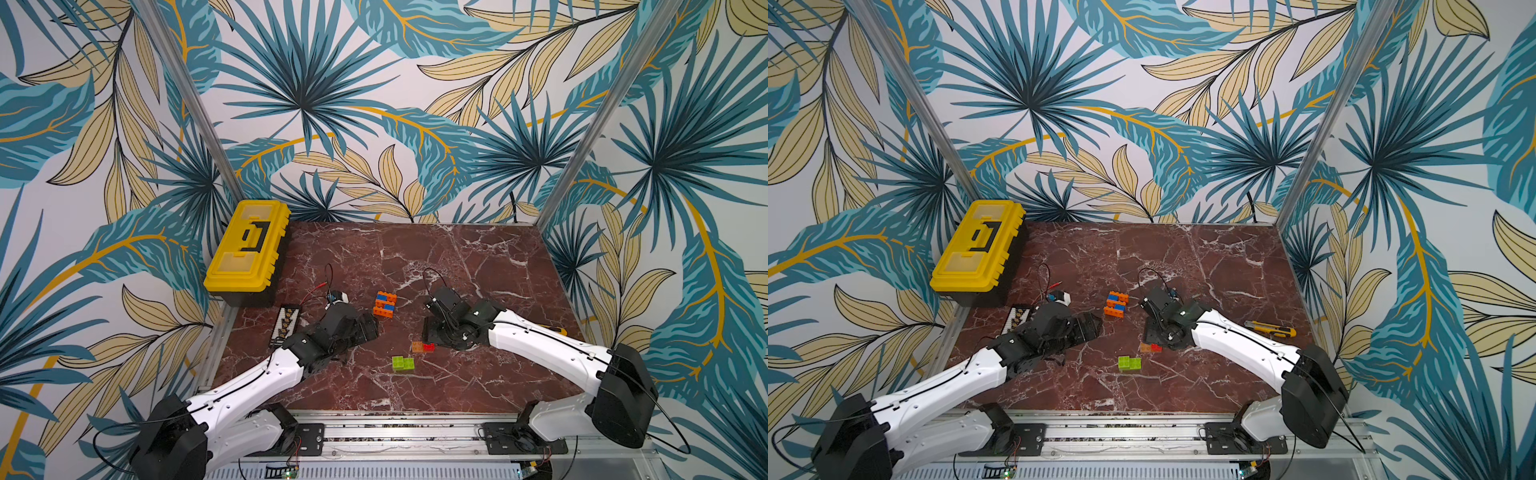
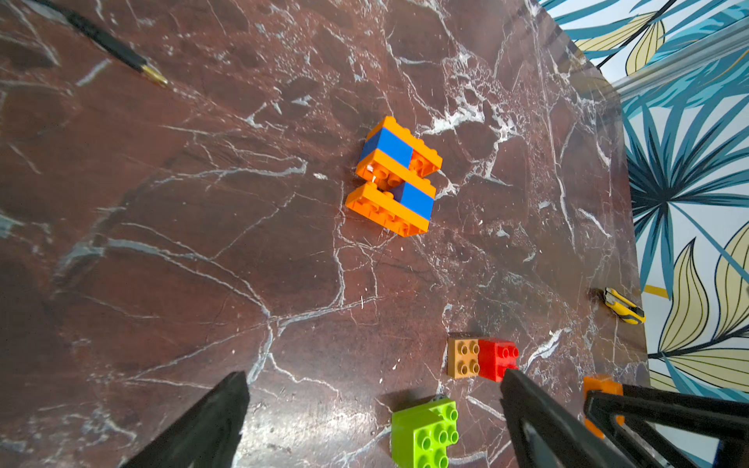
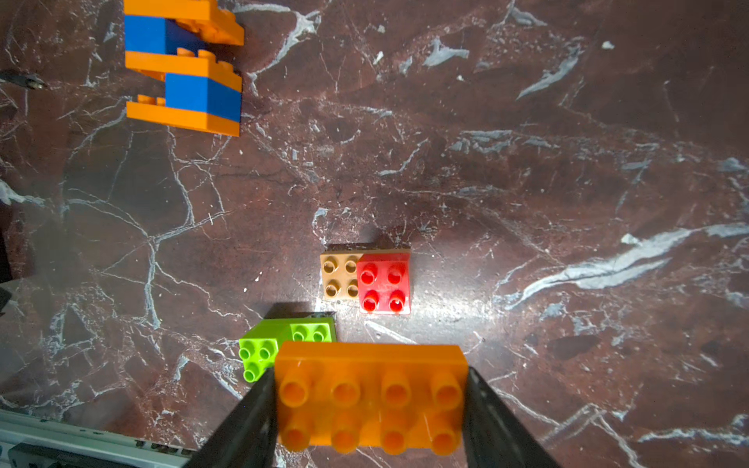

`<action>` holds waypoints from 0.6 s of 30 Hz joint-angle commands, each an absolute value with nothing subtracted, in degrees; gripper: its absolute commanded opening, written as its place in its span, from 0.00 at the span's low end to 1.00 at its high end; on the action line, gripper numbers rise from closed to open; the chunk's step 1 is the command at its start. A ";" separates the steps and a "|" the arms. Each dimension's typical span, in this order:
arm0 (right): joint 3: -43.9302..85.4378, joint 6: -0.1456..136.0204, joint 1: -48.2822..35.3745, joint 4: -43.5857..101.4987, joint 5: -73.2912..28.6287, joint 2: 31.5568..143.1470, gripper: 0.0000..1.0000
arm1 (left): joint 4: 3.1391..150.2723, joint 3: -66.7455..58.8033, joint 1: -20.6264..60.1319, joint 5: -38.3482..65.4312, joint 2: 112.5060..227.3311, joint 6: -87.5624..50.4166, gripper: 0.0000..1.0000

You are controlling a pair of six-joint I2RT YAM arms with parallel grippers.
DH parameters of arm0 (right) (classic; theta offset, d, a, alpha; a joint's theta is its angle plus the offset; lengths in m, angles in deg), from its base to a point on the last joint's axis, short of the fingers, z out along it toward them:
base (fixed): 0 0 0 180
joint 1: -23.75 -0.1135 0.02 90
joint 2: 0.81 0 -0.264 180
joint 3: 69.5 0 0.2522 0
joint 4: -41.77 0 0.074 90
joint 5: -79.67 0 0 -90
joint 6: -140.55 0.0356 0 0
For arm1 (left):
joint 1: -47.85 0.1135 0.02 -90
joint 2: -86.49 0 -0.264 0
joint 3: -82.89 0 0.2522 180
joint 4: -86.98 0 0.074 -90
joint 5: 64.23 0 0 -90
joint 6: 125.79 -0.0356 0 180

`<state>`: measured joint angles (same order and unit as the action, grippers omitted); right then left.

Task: Assemble the number 5 with lego
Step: Assemble the lego brick with the lego brick.

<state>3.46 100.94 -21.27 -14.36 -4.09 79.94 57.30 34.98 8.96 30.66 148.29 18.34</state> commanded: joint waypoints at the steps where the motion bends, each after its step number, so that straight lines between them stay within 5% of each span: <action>1: 2.36 102.74 -21.95 -16.07 -2.73 78.36 0.59 | 59.69 36.79 9.37 29.46 148.50 19.62 1.00; 18: 2.30 106.34 -28.15 -17.33 -1.45 78.54 0.59 | 57.84 37.64 9.35 26.81 148.41 19.01 1.00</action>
<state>2.87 104.83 -27.34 -15.57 -2.76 78.15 57.83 35.75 9.00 27.73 148.38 19.12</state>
